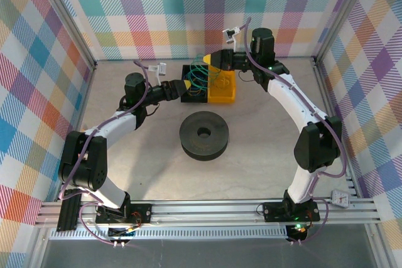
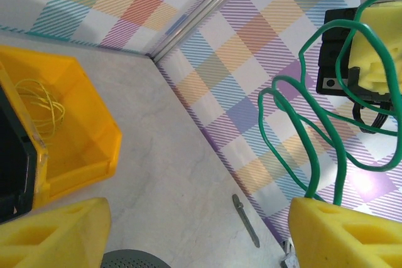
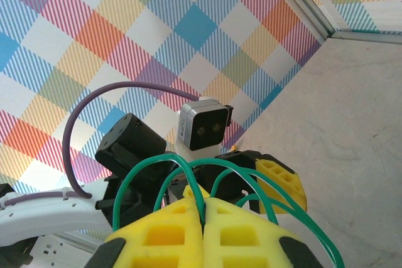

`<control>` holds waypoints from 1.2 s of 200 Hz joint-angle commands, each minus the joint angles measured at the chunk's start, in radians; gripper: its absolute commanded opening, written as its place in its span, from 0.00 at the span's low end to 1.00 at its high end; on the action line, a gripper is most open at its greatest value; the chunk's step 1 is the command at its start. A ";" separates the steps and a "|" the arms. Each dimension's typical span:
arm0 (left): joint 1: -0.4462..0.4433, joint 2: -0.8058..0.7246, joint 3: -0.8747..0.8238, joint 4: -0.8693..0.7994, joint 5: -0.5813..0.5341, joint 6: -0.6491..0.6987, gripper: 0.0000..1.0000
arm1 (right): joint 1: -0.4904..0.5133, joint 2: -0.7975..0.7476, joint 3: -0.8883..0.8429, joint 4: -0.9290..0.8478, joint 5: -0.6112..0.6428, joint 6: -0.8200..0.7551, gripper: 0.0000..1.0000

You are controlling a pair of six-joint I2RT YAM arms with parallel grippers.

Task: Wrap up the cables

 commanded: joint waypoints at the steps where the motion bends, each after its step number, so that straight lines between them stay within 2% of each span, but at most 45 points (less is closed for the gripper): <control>1: 0.015 -0.027 0.001 -0.019 0.030 0.045 0.74 | 0.005 -0.008 0.023 -0.002 0.003 -0.014 0.00; 160: 0.009 -0.064 0.022 -0.193 0.018 0.158 0.73 | -0.004 0.016 0.051 0.000 -0.003 0.001 0.00; 240: 0.009 -0.021 0.043 -0.072 0.045 0.083 0.73 | 0.002 0.007 0.013 0.041 -0.019 0.025 0.00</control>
